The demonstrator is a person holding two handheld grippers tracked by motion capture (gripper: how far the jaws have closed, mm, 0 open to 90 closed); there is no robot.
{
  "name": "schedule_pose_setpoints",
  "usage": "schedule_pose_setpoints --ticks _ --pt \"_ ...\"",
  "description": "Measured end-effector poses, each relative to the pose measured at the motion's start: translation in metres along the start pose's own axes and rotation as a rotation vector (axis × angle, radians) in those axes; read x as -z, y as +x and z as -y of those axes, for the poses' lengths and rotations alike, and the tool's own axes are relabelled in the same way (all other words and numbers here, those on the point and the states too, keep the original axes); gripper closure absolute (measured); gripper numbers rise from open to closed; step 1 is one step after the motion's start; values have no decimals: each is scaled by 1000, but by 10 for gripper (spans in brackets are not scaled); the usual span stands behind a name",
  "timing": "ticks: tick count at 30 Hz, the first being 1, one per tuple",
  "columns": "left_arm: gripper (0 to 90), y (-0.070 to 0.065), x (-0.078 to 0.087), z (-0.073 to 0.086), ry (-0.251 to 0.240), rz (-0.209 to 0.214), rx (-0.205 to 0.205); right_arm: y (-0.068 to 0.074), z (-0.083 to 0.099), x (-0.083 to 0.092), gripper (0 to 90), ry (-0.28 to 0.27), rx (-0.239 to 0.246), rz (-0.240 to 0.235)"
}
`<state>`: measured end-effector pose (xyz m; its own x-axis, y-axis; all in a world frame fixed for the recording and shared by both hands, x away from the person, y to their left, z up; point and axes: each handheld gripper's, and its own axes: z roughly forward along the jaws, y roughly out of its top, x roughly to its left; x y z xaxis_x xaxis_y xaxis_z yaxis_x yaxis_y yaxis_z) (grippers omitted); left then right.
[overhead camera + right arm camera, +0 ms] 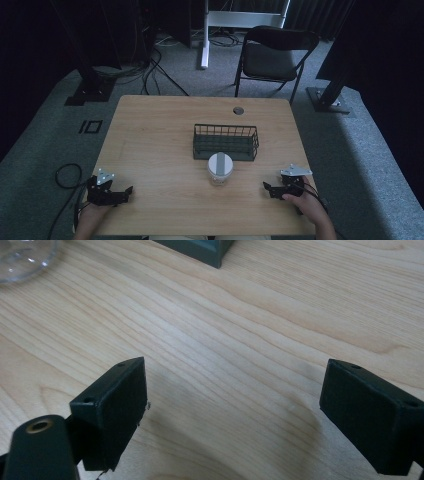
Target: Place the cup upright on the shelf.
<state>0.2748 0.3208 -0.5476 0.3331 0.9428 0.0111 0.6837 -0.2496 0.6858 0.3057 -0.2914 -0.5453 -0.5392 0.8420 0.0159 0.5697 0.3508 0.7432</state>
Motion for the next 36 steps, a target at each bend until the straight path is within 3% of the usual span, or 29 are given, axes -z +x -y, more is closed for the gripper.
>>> schedule_pose_setpoints --ticks 9,26,36 --pt "6 0 0 0 0 0 0 5 -3 0 114 -23 -4 -51" --pt "6 0 0 0 0 0 0 21 -11 -2 115 -62 49 -92" --pt "6 0 0 0 -1 0 1 39 -16 -11 115 -86 86 -145"
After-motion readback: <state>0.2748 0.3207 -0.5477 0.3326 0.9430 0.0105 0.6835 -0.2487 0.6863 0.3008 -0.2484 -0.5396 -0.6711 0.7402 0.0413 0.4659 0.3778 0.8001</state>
